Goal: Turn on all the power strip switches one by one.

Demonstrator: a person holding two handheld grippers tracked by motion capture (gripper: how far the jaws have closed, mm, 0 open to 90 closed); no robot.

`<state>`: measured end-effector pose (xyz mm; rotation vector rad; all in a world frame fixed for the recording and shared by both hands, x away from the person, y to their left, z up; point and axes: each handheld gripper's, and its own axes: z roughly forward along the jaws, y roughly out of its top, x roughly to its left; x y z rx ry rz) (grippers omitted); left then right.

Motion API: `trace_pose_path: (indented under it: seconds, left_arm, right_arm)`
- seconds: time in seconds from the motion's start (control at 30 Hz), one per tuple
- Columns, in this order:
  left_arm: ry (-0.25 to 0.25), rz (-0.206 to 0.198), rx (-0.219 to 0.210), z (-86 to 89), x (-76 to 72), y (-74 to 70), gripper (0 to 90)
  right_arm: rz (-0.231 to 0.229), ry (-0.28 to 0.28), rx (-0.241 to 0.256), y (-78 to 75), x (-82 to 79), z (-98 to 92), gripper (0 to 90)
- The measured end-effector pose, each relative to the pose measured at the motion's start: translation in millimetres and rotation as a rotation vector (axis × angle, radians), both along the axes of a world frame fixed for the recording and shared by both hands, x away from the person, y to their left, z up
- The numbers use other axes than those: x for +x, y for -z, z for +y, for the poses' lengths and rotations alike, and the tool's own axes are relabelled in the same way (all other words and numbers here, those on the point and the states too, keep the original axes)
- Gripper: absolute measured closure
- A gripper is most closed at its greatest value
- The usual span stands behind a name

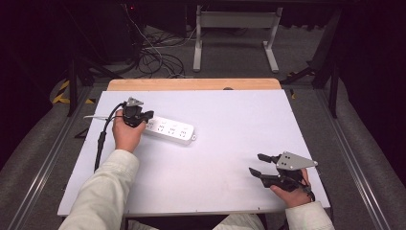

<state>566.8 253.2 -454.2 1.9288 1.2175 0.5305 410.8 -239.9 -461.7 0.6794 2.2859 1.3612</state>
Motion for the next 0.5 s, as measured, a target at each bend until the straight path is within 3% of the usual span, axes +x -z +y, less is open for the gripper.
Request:
trace_pose_path:
  seconds: [0.5]
  left_arm:
    - [-0.001, 0.026, 0.008, -3.2, 4.9, 9.8, 89.8]
  right_arm:
    - [0.003, -0.003, 0.0, 0.3, 0.1, -0.1, 41.1]
